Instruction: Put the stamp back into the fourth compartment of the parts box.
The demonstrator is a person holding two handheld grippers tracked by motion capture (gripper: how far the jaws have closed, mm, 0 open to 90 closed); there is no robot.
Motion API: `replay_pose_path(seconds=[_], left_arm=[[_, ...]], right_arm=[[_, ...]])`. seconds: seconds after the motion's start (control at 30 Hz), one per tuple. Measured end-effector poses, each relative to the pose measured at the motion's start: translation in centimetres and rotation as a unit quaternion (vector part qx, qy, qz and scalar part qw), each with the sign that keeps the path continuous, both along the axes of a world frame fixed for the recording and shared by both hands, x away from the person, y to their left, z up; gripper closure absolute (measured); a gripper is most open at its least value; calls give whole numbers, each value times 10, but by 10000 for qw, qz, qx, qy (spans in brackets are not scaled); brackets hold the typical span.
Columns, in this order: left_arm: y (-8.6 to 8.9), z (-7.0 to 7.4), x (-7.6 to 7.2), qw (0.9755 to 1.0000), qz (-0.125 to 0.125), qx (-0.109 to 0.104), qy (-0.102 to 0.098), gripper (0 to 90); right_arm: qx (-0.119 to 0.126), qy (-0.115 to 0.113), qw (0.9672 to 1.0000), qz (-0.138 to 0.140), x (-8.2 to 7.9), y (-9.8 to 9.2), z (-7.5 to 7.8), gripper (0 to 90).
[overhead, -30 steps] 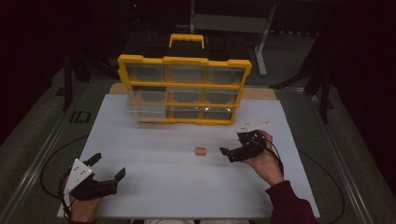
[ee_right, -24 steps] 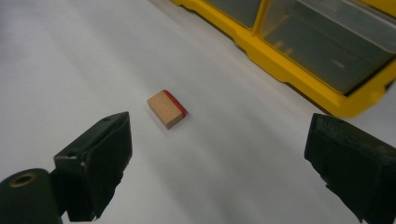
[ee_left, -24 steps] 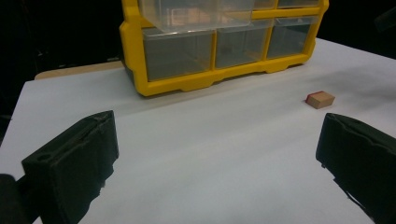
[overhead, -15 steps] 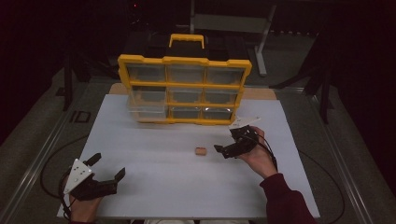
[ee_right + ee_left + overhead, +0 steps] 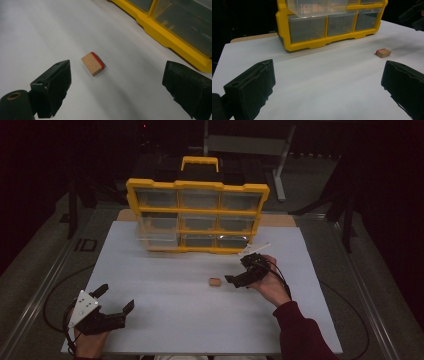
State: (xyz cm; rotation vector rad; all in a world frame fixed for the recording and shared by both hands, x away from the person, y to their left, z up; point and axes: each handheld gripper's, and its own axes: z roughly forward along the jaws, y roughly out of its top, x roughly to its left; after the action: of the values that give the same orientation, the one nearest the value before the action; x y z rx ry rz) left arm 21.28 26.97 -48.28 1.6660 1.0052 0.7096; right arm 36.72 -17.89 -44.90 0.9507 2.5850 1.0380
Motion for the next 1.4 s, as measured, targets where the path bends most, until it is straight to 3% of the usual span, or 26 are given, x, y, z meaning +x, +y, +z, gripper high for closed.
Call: replay_pose_path(seconds=[0.43, 1.1, 1.4], left_arm=[[0, 0, 0, 10000, -7, 13, 0, 0], [-1, 0, 0, 10000, -36, 39, 21, 0], [-1, 0, 0, 10000, -44, 55, 15, 0]], right_arm=[[-151, 1, 9997, 167, 7, 18, 1, 97], [-346, 228, 9986, 322, 18, 35, -18, 104], [-546, 318, 9969, 461, 17, 43, -25, 153]])
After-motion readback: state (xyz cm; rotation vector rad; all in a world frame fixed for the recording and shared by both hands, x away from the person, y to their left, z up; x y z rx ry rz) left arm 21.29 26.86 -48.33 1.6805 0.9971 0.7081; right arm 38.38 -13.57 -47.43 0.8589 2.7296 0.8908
